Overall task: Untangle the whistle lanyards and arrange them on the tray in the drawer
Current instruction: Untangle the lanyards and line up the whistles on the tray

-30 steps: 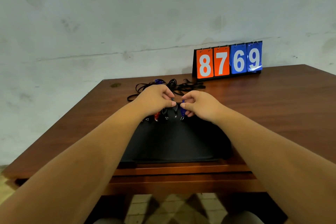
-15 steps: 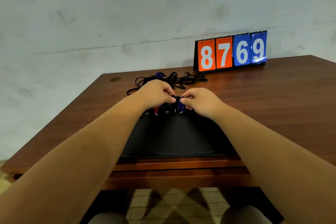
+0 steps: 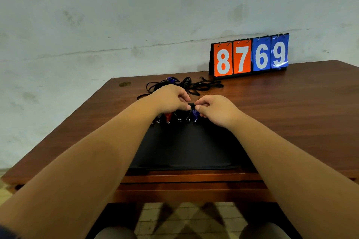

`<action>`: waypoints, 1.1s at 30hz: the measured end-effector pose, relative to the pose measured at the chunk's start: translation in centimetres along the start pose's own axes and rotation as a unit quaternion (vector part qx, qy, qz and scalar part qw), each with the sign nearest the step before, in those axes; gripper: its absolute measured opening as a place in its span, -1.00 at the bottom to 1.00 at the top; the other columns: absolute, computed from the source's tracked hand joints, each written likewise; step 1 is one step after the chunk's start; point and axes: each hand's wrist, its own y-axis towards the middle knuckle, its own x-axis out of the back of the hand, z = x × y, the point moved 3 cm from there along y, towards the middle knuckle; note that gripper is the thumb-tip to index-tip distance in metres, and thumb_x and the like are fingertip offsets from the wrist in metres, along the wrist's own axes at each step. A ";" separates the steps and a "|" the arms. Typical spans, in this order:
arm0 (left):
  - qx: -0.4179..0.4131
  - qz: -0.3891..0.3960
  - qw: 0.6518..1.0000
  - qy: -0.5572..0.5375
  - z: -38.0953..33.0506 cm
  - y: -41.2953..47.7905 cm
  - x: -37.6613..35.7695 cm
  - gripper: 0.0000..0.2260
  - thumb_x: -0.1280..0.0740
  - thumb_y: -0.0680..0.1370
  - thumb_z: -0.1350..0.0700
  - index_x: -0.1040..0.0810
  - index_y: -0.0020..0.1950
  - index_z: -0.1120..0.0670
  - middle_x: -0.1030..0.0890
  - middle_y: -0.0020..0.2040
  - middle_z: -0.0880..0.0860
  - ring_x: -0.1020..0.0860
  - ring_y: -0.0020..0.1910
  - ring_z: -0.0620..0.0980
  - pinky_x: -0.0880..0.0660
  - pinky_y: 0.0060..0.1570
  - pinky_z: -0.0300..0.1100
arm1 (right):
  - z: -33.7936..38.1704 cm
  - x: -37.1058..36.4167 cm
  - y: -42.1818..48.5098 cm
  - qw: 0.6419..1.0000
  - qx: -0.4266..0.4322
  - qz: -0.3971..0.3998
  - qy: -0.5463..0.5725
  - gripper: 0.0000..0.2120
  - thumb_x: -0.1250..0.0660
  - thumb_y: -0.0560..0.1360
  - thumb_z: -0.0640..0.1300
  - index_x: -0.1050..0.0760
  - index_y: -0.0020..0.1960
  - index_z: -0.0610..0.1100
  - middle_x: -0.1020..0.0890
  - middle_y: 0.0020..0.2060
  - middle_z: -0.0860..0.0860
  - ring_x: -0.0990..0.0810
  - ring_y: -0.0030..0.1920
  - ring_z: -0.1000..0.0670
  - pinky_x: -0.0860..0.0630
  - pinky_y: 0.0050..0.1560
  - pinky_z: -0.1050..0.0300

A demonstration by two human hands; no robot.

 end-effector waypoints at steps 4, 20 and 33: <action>-0.002 0.010 1.000 -0.003 0.2 -0.1 0.0 -0.77 -0.58 0.56 0.09 -0.71 0.21 -0.06 -0.75 0.01 -0.12 -0.69 0.03 -0.21 -0.46 0.04 -0.31 | 0.1 0.1 -0.2 1.000 0.008 0.003 -0.004 -0.75 -0.36 0.70 -0.07 -0.65 0.36 0.01 -0.71 -0.07 0.12 -0.67 -0.05 0.13 -0.58 0.11 0.13; -0.001 -0.007 1.000 0.020 0.2 -0.5 0.3 -0.83 -0.55 0.59 -0.01 -0.75 0.17 -0.13 -0.69 0.03 -0.20 -0.60 0.01 -0.25 -0.43 -0.01 -0.26 | 0.3 0.0 -0.3 1.000 0.005 -0.013 -0.008 -0.74 -0.32 0.72 0.00 -0.65 0.36 0.02 -0.72 -0.09 0.12 -0.68 -0.06 0.13 -0.58 0.08 0.14; -0.006 0.010 0.999 0.031 -0.5 -0.9 0.4 -0.82 -0.53 0.61 0.04 -0.74 0.20 -0.12 -0.68 0.03 -0.21 -0.59 0.00 -0.27 -0.41 -0.05 -0.32 | 0.4 0.0 -0.4 1.000 0.000 -0.001 -0.008 -0.74 -0.34 0.71 -0.03 -0.62 0.38 0.02 -0.71 -0.07 0.11 -0.67 -0.04 0.11 -0.57 0.11 0.12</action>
